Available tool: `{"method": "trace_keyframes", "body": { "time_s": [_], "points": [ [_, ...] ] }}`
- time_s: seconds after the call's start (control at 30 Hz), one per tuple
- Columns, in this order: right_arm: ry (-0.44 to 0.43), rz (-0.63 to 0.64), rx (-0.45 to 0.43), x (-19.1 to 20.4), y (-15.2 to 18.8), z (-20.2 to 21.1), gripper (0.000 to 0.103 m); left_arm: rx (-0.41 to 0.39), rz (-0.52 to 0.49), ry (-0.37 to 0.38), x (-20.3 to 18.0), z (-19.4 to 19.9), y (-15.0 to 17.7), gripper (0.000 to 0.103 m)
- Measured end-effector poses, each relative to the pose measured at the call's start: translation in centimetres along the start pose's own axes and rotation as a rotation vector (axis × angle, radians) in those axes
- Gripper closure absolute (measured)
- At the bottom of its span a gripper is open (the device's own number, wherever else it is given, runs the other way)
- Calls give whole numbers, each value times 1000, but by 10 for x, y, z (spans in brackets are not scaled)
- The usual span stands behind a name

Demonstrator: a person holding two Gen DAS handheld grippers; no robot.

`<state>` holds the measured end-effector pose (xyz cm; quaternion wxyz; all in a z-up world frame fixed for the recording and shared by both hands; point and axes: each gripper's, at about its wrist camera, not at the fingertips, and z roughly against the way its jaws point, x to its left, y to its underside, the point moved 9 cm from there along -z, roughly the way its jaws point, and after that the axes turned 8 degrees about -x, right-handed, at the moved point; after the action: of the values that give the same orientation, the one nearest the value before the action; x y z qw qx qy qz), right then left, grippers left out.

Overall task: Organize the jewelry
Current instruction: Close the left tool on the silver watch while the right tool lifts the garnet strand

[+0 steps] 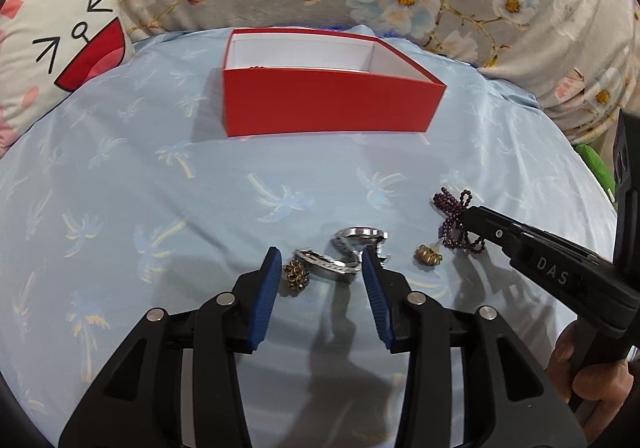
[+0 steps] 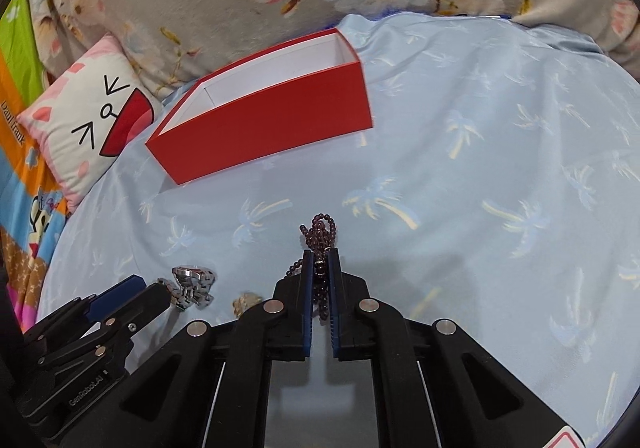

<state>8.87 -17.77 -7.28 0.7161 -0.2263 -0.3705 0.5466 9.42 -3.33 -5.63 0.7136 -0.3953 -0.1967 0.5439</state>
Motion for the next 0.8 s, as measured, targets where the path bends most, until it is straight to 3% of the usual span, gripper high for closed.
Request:
{"method": "trace_keyframes", "body": {
  "time_s": [0.13, 0.63, 0.8],
  "points": [
    [7, -2, -4, -2, 2, 5, 97, -7, -24, 6, -12, -3, -3, 55],
    [0, 21, 9, 2, 8, 6, 97, 61, -37, -31, -15, -30, -4, 56],
    [-2, 22, 10, 3, 8, 5, 97, 56, -55, -29, -17, -30, -4, 65]
  ]
}}
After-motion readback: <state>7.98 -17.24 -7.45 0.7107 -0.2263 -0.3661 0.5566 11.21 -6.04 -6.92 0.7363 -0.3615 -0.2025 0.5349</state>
